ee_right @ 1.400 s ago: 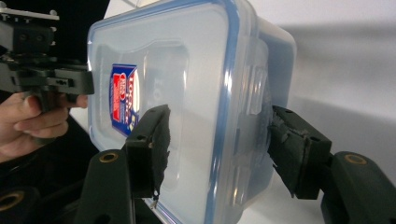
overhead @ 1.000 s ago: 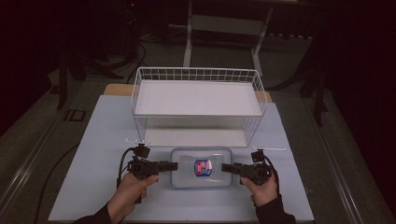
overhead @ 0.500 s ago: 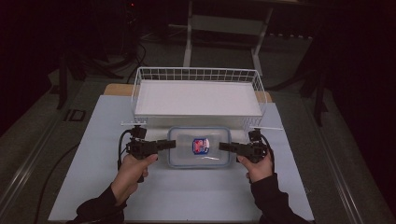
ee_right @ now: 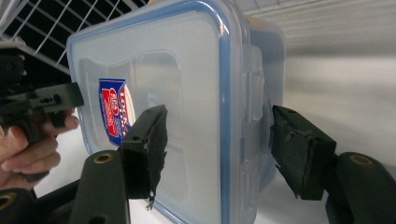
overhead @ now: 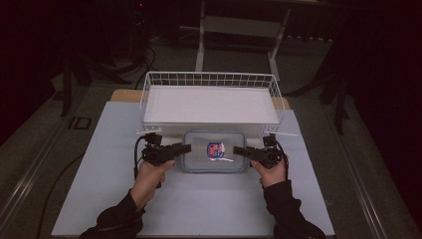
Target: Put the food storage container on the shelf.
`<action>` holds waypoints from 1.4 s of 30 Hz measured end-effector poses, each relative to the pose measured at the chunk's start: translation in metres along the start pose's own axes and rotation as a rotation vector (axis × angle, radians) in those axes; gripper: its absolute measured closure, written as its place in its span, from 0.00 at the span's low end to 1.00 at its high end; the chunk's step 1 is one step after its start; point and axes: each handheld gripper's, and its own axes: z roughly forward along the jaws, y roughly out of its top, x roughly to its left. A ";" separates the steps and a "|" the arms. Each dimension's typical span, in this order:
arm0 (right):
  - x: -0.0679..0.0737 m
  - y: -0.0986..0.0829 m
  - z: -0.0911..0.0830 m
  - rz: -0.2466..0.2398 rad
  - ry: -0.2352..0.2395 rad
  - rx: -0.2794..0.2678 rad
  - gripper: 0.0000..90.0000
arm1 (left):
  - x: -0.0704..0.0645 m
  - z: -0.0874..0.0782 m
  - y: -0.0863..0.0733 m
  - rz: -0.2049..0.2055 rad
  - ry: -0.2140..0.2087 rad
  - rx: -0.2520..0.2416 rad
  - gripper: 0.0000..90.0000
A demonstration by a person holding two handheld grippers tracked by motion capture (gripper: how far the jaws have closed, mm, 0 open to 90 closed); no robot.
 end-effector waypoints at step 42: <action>-0.005 0.003 0.027 -0.107 -0.149 -0.113 0.37 | 0.011 0.027 -0.007 0.017 0.103 -0.144 0.47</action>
